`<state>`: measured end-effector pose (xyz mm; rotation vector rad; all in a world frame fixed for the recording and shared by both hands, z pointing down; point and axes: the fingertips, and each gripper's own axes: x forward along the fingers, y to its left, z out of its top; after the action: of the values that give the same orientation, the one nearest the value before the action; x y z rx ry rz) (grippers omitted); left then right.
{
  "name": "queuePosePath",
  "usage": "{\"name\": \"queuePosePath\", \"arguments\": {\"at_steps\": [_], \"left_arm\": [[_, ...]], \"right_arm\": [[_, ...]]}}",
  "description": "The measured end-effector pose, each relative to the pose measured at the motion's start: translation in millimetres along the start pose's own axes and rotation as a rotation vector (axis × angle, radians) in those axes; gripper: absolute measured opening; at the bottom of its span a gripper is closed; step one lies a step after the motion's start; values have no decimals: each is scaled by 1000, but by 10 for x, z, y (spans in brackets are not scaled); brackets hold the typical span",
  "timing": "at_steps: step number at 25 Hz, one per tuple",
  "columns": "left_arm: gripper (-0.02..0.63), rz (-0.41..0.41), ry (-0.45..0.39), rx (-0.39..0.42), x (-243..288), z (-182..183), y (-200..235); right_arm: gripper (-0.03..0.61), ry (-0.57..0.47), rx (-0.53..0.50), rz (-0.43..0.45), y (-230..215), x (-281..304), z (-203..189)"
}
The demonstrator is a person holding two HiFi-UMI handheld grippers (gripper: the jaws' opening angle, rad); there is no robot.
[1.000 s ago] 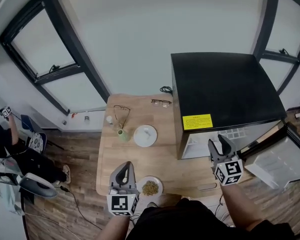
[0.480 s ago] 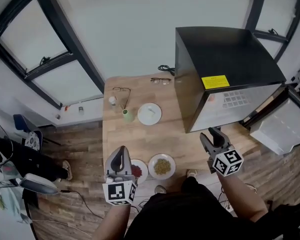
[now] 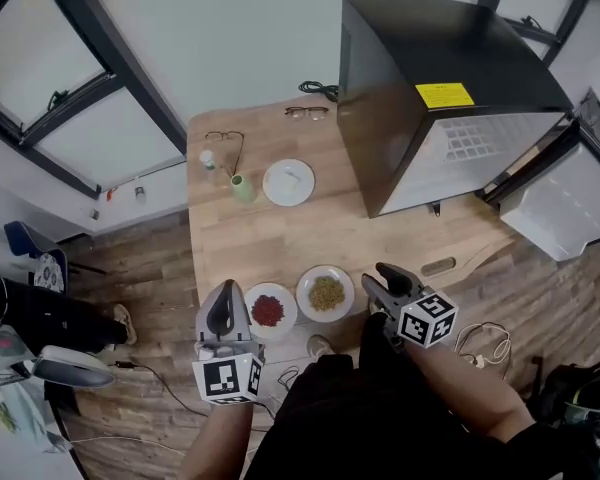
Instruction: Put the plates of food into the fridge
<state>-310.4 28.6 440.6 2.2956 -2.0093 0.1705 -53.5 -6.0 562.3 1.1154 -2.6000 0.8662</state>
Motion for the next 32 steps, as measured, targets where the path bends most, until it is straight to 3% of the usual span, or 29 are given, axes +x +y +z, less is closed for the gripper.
{"name": "queuePosePath", "arguments": {"at_steps": [4, 8, 17, 24, 29, 32], "left_arm": [[3, 9, 8, 4, -108, -121, 12], [3, -3, 26, 16, -198, -209, -23], [3, 10, 72, 68, -353, -330, 56], [3, 23, 102, 103, -436, -368, 114], [3, 41, 118, 115, -471, -393, 179], [3, 40, 122, 119, -483, -414, 155]], "right_arm": [[195, 74, 81, -47, 57, -38, -533], [195, 132, 230, -55, 15, -58, -974], [195, 198, 463, -95, -147, 99, -1628], [195, 199, 582, -73, -133, 308, -1913], [188, 207, 660, -10, -60, 484, -1996], [102, 210, 667, 9, -33, 547, -1998]]}}
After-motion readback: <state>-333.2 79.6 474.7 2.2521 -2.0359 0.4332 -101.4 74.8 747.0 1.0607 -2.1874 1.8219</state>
